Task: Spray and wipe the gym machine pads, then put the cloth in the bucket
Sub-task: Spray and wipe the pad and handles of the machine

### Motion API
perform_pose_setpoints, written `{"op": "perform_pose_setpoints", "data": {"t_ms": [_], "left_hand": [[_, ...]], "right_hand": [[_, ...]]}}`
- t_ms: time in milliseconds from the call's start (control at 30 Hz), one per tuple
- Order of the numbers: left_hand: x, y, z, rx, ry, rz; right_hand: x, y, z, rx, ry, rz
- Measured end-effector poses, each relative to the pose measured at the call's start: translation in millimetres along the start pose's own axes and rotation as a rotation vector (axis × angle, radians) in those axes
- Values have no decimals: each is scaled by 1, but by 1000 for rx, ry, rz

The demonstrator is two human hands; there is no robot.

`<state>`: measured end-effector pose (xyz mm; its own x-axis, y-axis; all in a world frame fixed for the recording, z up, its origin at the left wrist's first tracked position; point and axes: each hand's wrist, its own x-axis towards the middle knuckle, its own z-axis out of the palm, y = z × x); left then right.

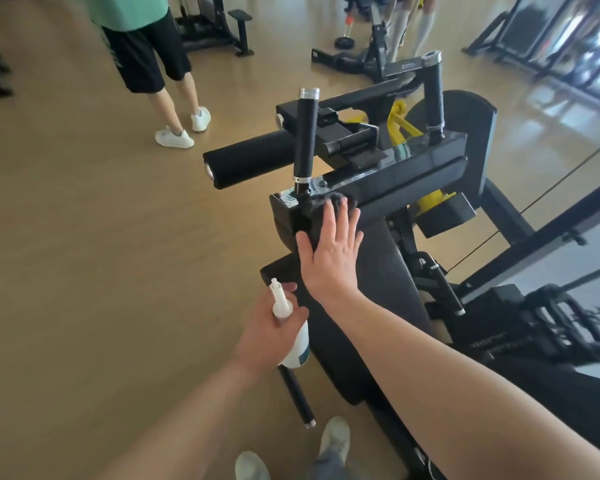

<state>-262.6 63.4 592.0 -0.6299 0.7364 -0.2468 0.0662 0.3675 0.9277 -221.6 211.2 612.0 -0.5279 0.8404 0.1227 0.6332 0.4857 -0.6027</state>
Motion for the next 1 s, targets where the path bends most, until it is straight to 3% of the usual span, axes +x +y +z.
{"op": "perform_pose_setpoints", "data": {"t_ms": [133, 300, 433, 633, 1000], "left_hand": [[7, -10, -14, 9, -48, 17], [21, -11, -13, -27, -97, -21], [37, 4, 2, 40, -246, -8], [61, 22, 56, 57, -310, 36], [117, 61, 149, 139, -453, 36]], "right_hand": [[-8, 1, 12, -23, 64, -160], [26, -4, 9, 260, 192, 115], [68, 4, -5, 367, 308, 324], [107, 40, -31, 465, 381, 397], [165, 122, -74, 491, 401, 364]]}}
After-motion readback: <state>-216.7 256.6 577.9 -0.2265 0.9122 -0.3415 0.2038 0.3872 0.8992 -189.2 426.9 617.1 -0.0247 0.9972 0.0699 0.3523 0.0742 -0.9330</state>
